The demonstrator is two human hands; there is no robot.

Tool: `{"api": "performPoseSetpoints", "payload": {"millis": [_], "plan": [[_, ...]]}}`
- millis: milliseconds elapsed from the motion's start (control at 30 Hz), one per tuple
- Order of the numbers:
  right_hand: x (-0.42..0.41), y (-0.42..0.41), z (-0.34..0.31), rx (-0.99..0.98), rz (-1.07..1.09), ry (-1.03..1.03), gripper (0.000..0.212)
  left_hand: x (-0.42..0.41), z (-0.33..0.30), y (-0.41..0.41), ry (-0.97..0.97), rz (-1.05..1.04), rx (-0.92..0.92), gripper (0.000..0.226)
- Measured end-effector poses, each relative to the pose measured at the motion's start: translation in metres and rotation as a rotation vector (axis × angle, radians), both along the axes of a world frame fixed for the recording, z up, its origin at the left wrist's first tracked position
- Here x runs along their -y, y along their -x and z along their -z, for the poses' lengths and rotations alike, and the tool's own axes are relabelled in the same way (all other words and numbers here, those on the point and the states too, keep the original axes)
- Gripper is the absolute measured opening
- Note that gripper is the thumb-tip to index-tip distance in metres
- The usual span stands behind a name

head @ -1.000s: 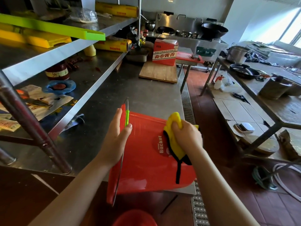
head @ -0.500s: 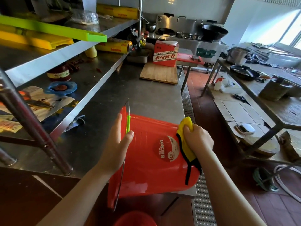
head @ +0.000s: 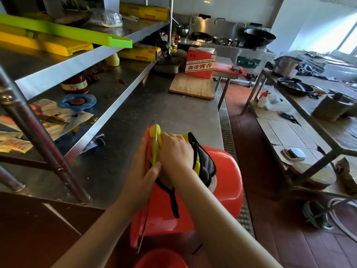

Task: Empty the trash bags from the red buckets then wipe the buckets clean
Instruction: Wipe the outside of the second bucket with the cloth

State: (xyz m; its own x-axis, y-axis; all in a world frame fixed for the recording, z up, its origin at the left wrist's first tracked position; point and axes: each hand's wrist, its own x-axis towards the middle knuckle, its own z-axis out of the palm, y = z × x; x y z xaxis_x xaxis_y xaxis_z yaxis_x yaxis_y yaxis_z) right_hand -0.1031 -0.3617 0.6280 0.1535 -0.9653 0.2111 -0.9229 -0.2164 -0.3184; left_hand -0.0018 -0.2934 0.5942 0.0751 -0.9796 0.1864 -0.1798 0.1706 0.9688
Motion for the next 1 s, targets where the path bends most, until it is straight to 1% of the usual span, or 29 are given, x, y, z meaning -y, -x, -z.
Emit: {"api": "performPoseSetpoints", "payload": {"millis": [100, 200, 267, 333, 400, 467, 533, 600, 633, 733, 800, 867, 933, 1000], "plan": [[-0.002, 0.003, -0.001, 0.034, -0.025, -0.013, 0.022, -0.004, 0.002, 0.000, 0.022, -0.010, 0.007, 0.082], [-0.005, 0.021, -0.001, 0.192, -0.024, -0.083, 0.030, -0.001, 0.000, 0.001, 0.010, -0.055, 0.029, 0.080], [-0.008, 0.035, 0.003, 0.229, -0.020, -0.072, 0.036, 0.006, -0.007, 0.001, -0.029, -0.116, 0.039, 0.077], [-0.009, 0.052, 0.011, 0.207, 0.002, -0.038, 0.034, 0.016, -0.015, 0.001, -0.065, -0.124, 0.115, 0.089], [-0.008, 0.076, 0.020, 0.188, 0.061, -0.025, 0.031, 0.025, -0.018, 0.000, -0.118, -0.071, 0.157, 0.099], [-0.007, 0.103, 0.029, 0.204, 0.134, -0.031, 0.030, 0.033, -0.021, -0.001, -0.202, -0.008, 0.088, 0.100], [-0.007, 0.130, 0.039, 0.219, 0.209, -0.047, 0.030, 0.037, -0.021, -0.002, -0.253, 0.028, -0.024, 0.090], [-0.007, 0.158, 0.045, 0.287, 0.308, -0.102, 0.030, 0.036, -0.018, 0.001, -0.233, 0.039, -0.087, 0.079], [-0.006, 0.171, 0.047, 0.341, 0.367, -0.153, 0.029, 0.035, -0.016, 0.002, -0.215, 0.032, -0.101, 0.078], [-0.002, 0.200, 0.048, 0.593, 0.554, -0.350, 0.028, 0.031, -0.008, 0.002, -0.178, 0.025, -0.111, 0.081], [-0.001, 0.208, 0.050, 0.758, 0.620, -0.434, 0.031, 0.029, -0.003, -0.001, -0.154, 0.053, -0.099, 0.083], [0.000, 0.209, 0.053, 0.774, 0.625, -0.419, 0.037, 0.026, 0.000, -0.003, -0.101, 0.060, -0.063, 0.080], [-0.002, 0.208, 0.057, 0.745, 0.626, -0.357, 0.048, 0.022, 0.006, -0.005, -0.021, 0.060, 0.019, 0.081], [-0.005, 0.206, 0.059, 0.737, 0.637, -0.300, 0.051, 0.018, 0.015, -0.006, 0.054, 0.074, 0.116, 0.085]]}}
